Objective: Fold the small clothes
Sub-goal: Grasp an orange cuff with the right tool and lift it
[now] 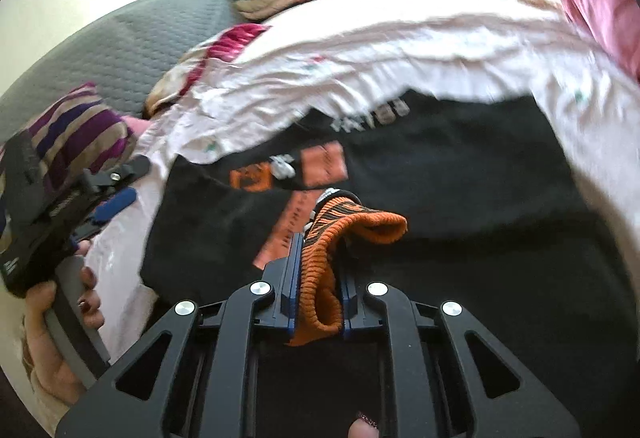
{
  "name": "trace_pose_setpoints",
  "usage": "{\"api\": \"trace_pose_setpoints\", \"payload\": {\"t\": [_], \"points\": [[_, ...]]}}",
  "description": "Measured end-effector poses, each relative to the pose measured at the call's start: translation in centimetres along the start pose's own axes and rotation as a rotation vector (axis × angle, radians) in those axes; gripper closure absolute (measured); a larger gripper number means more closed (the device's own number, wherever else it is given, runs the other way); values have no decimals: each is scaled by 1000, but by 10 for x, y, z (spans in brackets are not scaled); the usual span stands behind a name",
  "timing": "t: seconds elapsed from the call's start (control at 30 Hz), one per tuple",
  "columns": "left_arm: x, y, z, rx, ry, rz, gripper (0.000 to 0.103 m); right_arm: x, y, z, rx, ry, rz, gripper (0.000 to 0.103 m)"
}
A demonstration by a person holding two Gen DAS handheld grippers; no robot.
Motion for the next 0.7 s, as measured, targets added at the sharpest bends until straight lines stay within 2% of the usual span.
{"api": "trace_pose_setpoints", "payload": {"t": [0.23, 0.37, 0.57, 0.7], "points": [[12, 10, -19, 9, 39, 38, 29, 56, 29, -8, -60, 169, 99, 90], [13, 6, -20, 7, 48, 34, 29, 80, 35, 13, -140, 210, 132, 90], [12, -5, -6, 8, 12, 9, 29, 85, 29, 50, -195, 188, 126, 91], [10, -21, 19, 14, -56, -27, 29, 80, 21, 68, -213, 159, 109, 91]]}}
Point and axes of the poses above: each gripper's, at about its wrist camera, not at the fingertips, and y roughly against the way its jaws point, z to its right, x to its top, the point moved 7 cm from there along -y, roughly the way its jaws point, and after that the axes turned 4 degrees about -z, right-handed, at the moved point
